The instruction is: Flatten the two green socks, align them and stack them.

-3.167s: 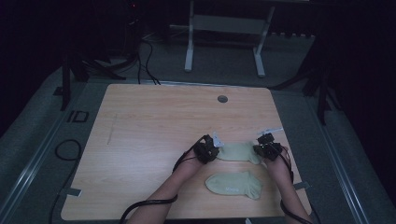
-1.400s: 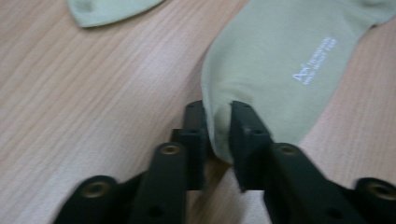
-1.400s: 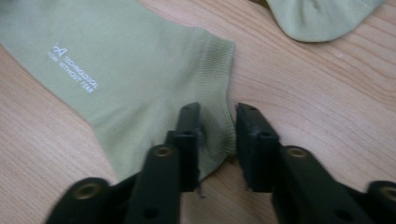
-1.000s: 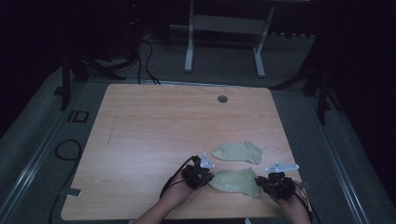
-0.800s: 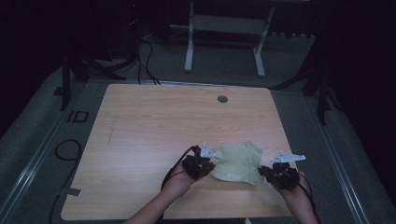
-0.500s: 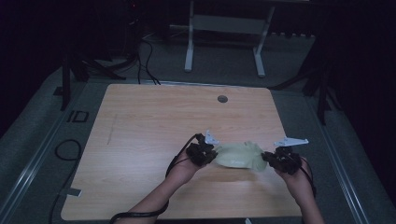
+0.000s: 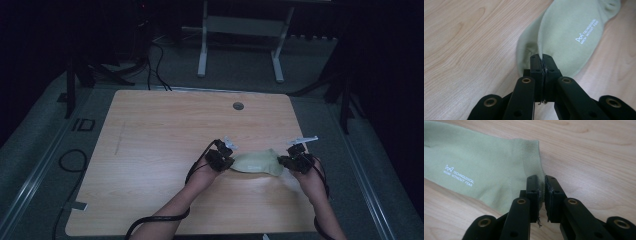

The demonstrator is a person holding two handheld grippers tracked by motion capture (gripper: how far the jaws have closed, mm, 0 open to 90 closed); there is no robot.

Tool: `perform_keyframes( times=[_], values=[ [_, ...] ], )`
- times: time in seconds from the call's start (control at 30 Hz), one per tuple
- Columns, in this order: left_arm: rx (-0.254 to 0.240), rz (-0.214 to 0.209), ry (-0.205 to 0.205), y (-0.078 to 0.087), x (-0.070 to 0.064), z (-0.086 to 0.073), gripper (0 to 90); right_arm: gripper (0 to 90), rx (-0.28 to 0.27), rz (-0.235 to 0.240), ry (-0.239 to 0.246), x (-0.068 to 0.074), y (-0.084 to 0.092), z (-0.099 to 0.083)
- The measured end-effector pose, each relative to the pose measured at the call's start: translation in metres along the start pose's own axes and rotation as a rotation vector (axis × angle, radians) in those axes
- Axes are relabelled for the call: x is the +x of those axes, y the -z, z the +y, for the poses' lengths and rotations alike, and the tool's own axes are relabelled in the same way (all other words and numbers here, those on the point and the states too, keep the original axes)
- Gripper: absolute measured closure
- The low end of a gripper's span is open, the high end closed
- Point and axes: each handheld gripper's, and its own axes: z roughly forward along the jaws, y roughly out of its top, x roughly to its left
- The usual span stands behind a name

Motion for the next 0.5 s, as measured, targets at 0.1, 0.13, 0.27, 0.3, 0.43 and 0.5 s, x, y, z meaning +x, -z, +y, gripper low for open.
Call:
perform_keyframes(
  times=[0.1, 0.13, 0.27, 0.3, 0.43, 0.5],
  values=[
    [0.001, -0.001, 0.015, -0.007, 0.003, -0.001, 87.9, 81.5, 0.018, 0.005, -0.010, -0.002, -0.008, -0.001],
    [-0.001, -0.002, 0.019, -0.010, 0.005, -0.002, 87.8, 81.5, 0.027, 0.007, -0.013, -0.003, -0.011, -0.001],
    [0.002, -0.014, 0.037, -0.016, 0.009, -0.006, 85.6, 80.2, 0.042, 0.011, -0.025, -0.006, -0.019, -0.002],
    [0.001, -0.014, 0.038, -0.016, 0.009, -0.006, 83.1, 79.2, 0.044, 0.010, -0.025, -0.007, -0.021, -0.003],
    [-0.024, -0.010, 0.052, -0.016, 0.010, -0.007, 60.2, 69.7, 0.050, 0.008, -0.034, -0.008, -0.024, -0.003],
    [-0.036, -0.015, 0.041, -0.014, 0.010, -0.007, 52.0, 65.1, 0.039, 0.011, -0.035, -0.010, -0.022, -0.003]
  ],
)
